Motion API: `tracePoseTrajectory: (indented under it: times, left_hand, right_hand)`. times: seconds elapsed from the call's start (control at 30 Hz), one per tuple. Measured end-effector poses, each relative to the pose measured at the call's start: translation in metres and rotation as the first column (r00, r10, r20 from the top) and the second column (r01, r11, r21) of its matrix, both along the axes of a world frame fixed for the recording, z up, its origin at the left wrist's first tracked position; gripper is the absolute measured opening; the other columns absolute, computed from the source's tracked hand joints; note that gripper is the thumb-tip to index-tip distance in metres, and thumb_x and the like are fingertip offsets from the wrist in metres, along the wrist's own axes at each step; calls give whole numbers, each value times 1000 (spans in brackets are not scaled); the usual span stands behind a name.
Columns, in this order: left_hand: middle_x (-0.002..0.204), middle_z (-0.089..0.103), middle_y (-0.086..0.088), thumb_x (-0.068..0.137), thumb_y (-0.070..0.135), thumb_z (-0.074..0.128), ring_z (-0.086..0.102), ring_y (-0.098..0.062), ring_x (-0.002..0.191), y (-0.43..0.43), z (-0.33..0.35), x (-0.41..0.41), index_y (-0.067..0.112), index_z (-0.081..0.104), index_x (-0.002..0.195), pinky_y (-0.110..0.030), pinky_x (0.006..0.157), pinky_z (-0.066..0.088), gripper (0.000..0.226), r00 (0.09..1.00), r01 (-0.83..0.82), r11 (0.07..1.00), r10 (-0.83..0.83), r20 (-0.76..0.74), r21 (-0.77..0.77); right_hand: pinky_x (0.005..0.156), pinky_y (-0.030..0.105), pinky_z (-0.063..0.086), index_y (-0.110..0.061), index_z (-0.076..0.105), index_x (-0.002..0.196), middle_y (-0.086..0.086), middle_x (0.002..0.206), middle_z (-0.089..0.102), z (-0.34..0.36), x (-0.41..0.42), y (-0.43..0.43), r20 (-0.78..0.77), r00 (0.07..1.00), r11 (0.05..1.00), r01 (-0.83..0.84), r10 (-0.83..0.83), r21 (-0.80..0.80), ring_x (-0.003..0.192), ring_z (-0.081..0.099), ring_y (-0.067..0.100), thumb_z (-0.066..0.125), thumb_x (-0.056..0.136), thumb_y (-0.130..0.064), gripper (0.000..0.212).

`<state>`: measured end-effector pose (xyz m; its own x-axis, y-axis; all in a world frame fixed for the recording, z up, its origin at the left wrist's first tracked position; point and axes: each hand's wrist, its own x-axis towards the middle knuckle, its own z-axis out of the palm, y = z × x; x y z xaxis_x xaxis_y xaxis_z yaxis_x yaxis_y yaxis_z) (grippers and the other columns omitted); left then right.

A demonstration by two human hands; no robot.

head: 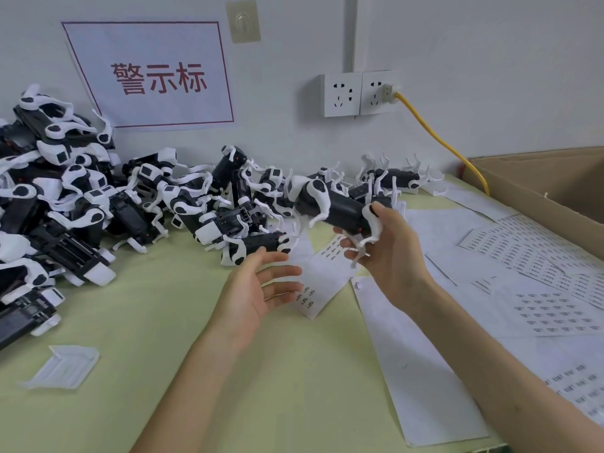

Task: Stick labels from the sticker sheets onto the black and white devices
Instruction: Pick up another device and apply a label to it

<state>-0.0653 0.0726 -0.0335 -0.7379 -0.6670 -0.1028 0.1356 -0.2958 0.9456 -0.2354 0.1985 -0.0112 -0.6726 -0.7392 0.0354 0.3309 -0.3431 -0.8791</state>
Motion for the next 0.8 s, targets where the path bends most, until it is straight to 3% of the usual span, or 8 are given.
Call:
tracePoseTrajectory:
  times: [0.13, 0.23, 0.4, 0.47, 0.57, 0.63, 0.7, 0.8]
  left_hand:
    - [99, 74, -23, 101, 46, 43, 72, -32, 73, -1, 4, 0, 2, 60, 117, -35, 64, 60, 49, 994, 91, 988, -83, -65, 124]
    - [95, 71, -29, 91, 55, 43, 71, -36, 71, 1, 10, 4, -5, 63, 118, -33, 60, 58, 69, 946, 321, 933, -307, -101, 161]
    - [102, 67, -30, 94, 62, 47, 64, -34, 75, 0, 8, 11, -2, 71, 116, -40, 73, 54, 72, 805, 590, 801, -576, -141, 99]
    - [91, 64, -26, 89, 58, 63, 60, -34, 76, 2, 6, 9, -6, 71, 106, -41, 77, 52, 66, 815, 571, 819, -557, -163, 54]
    - [87, 65, -19, 60, 40, 92, 60, -31, 75, 2, 2, 6, -1, 74, 97, -44, 82, 48, 57, 893, 373, 919, -317, -319, 130]
    - [85, 66, -12, 56, 36, 92, 59, -23, 72, -4, 2, 7, 5, 76, 98, -37, 77, 50, 55, 891, 283, 939, -180, -417, 197]
    - [88, 66, -5, 72, 36, 81, 54, -18, 72, -10, 3, 10, 12, 76, 103, -31, 72, 47, 39, 876, 227, 960, -127, -465, 166]
    - [90, 63, -2, 83, 33, 66, 51, -17, 73, -15, 2, 10, 14, 75, 106, -29, 70, 43, 31, 899, 103, 972, 0, -438, 212]
  right_hand:
    - [68, 30, 56, -15, 73, 98, 5, 95, 72, -3, 4, -2, -95, 985, 987, -151, 146, -49, 78, 65, 20, 59, 87, -39, 30]
    - [72, 28, 54, -8, 67, 106, 5, 95, 68, -7, 9, -5, -270, 937, 973, -231, 224, 7, 85, 61, 18, 61, 84, -38, 38]
    - [75, 30, 53, -8, 68, 112, 7, 98, 70, -9, 7, -4, -310, 911, 958, -286, 273, 2, 88, 65, 18, 58, 89, -43, 44]
    - [85, 33, 52, -16, 71, 108, 3, 102, 73, -9, 7, -6, -356, 906, 973, -224, 228, 53, 92, 67, 16, 56, 91, -49, 40]
    - [96, 39, 48, -25, 74, 104, -6, 106, 76, -15, 5, -12, -389, 921, 971, 83, 11, 226, 97, 72, 14, 47, 102, -48, 36]
    - [96, 38, 48, -25, 71, 111, -8, 114, 73, -21, 2, -10, -610, 793, 894, 273, 1, 355, 105, 68, 13, 55, 101, -38, 23]
    - [103, 35, 43, -26, 63, 131, -7, 135, 62, -31, 5, -10, -809, 536, 804, 356, 242, 477, 122, 58, 13, 65, 96, -39, 37]
    - [112, 28, 26, -23, 43, 150, -3, 155, 43, -45, 24, -18, -808, 278, 735, 337, 519, 588, 140, 40, 17, 66, 92, -51, 69]
